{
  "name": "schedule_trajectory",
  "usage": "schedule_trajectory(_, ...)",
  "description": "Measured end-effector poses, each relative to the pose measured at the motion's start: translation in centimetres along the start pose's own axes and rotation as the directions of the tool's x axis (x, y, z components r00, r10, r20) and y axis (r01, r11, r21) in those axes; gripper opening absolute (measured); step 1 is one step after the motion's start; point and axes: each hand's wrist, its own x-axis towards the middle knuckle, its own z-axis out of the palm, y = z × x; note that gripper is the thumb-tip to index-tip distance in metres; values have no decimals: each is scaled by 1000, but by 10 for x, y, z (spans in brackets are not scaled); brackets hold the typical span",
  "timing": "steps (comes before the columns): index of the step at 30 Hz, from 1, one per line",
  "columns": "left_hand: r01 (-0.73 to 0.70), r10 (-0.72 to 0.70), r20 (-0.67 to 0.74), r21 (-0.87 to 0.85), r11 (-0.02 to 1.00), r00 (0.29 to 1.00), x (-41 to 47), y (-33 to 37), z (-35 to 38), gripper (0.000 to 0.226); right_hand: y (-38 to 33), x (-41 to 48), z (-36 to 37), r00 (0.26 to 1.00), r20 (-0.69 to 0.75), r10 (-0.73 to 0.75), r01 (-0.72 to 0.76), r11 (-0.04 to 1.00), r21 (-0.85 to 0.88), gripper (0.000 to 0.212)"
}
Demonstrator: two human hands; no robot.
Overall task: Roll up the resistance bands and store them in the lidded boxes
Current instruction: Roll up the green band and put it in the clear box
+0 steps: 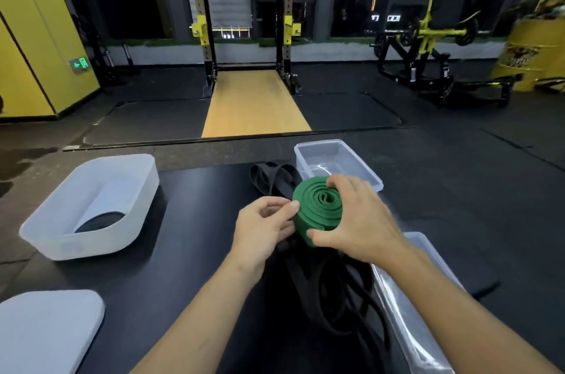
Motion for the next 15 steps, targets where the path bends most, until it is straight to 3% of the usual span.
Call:
schedule_trajectory(8, -52, 50, 37, 57, 997, 998, 89, 1, 54, 25, 57, 84, -19, 998, 29, 50, -50, 999, 16, 81)
schedule_trajectory(10, -85, 84, 16, 186, 979, 996, 111, -8, 59, 21, 70, 103, -16, 997, 32, 69, -70, 998, 6, 80)
schedule_trajectory(13, -145, 192, -54, 466, 873, 980, 130, -28, 64, 13, 86, 130, -8, 994, 47, 98, -97, 995, -24, 78)
schedule_trajectory(15, -158, 219, -43, 562, 812, 975, 131, -39, 68, 30, 92, 144, 0, 992, 70, 109, -106, 993, -49, 78)
